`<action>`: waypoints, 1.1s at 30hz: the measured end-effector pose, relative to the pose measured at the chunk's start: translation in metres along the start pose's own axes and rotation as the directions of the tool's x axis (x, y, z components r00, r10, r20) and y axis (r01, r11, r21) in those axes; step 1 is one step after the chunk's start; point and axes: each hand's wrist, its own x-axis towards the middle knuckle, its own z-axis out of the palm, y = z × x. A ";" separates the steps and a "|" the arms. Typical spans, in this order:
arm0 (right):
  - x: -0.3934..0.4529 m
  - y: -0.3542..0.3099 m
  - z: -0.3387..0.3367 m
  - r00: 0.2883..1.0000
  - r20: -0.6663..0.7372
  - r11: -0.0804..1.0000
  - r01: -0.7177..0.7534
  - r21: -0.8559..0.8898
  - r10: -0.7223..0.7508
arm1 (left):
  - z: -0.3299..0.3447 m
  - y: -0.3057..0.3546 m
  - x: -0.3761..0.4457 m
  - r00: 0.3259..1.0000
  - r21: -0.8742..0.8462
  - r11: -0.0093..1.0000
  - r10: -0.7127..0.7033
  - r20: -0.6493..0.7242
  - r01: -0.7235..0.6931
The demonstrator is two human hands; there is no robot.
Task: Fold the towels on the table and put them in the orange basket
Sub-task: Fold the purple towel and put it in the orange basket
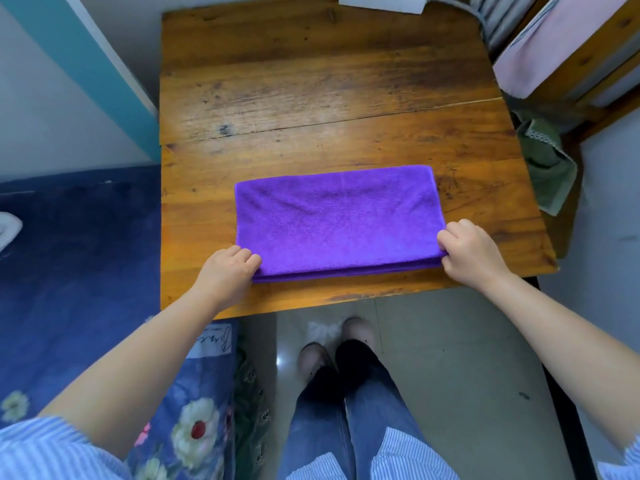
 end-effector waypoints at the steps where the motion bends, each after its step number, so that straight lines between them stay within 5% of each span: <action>1: -0.002 -0.002 0.005 1.000 -0.007 1.000 -0.004 -0.015 0.003 | 0.004 0.003 0.000 1.000 0.010 1.000 0.003 0.020 -0.003; 12: -0.016 -0.009 0.035 0.998 -0.050 0.993 -0.038 -0.113 0.032 | 0.028 0.020 -0.001 0.993 0.046 0.994 -0.099 0.057 0.097; 17: -0.022 -0.014 0.034 0.999 -0.026 0.970 -0.053 -0.236 0.048 | 0.024 0.023 0.000 0.964 0.076 0.985 -0.165 0.210 0.153; 21: -0.034 -0.018 0.036 0.995 0.022 0.947 -0.083 -0.311 0.095 | 0.017 0.029 -0.015 0.974 0.071 0.986 -0.162 0.160 0.152; 27: -0.016 -0.035 0.020 0.990 -0.136 0.990 -0.058 -0.131 0.040 | 0.004 0.033 0.002 0.981 -0.090 0.979 -0.189 -0.044 0.184; 31: 0.030 -0.069 0.015 0.987 -0.155 0.999 -0.032 0.014 0.034 | -0.005 0.046 0.045 0.913 -0.313 0.888 -0.390 -0.121 0.337; 33: 0.056 -0.083 0.022 0.993 -0.093 0.994 -0.064 0.083 0.072 | -0.003 0.052 0.070 0.867 -0.425 0.795 -0.496 -0.046 0.432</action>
